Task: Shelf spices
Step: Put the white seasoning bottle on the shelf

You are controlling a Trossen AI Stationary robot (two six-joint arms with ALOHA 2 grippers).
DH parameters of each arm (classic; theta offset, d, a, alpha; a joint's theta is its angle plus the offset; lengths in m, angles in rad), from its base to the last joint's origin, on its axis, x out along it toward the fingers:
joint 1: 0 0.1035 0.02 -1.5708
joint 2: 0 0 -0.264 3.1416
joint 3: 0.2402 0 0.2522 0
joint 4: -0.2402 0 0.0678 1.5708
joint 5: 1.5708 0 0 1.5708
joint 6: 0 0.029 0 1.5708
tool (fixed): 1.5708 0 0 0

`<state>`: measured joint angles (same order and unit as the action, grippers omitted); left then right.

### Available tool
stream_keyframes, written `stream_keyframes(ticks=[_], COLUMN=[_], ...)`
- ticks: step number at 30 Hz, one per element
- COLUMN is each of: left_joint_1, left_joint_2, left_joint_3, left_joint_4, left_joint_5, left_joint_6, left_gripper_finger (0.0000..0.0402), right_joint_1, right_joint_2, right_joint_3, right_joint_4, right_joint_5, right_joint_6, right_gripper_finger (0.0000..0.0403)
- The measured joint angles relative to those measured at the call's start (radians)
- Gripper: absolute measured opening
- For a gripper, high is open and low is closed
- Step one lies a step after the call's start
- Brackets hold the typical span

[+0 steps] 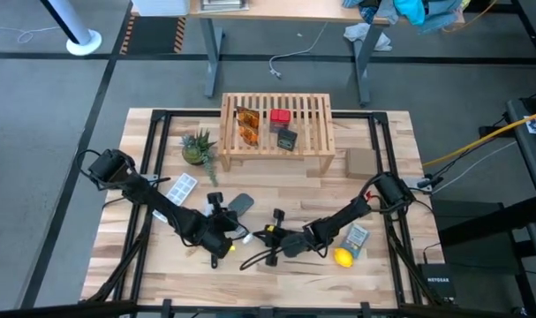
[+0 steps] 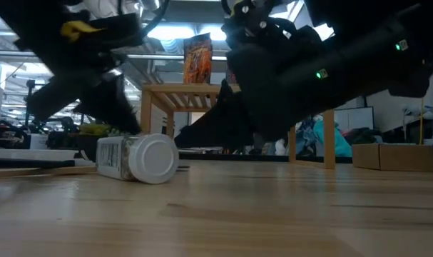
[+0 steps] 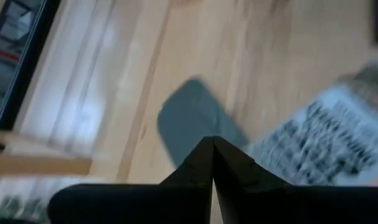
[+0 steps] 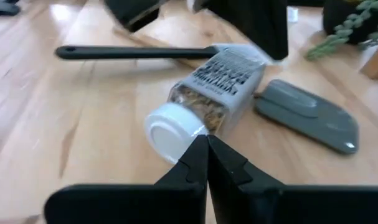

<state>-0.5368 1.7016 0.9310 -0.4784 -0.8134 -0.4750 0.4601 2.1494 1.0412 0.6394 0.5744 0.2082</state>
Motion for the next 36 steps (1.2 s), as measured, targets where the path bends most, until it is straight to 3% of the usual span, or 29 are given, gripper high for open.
stream_keyframes(ticks=[10,21,36], left_joint_1=[-0.051,-0.060,-0.060], left_joint_2=[0.000,0.000,0.034], left_joint_3=[-0.006,-0.007,-0.007], left_joint_4=[-0.254,-0.158,-0.156], left_joint_5=[-0.063,-0.029,-0.001], left_joint_6=[-0.299,-0.257,-0.283], left_gripper_finger=[0.0000,0.0000,0.0000], right_joint_1=[0.024,0.031,0.031], right_joint_2=[0.000,-0.001,-0.001], right_joint_3=[-0.001,-0.001,-0.001], right_joint_4=[-0.009,0.014,0.018], right_joint_5=[-0.054,-0.097,-0.116], right_joint_6=[0.022,0.020,0.019], right_gripper_finger=[0.0007,0.0007,0.0007])
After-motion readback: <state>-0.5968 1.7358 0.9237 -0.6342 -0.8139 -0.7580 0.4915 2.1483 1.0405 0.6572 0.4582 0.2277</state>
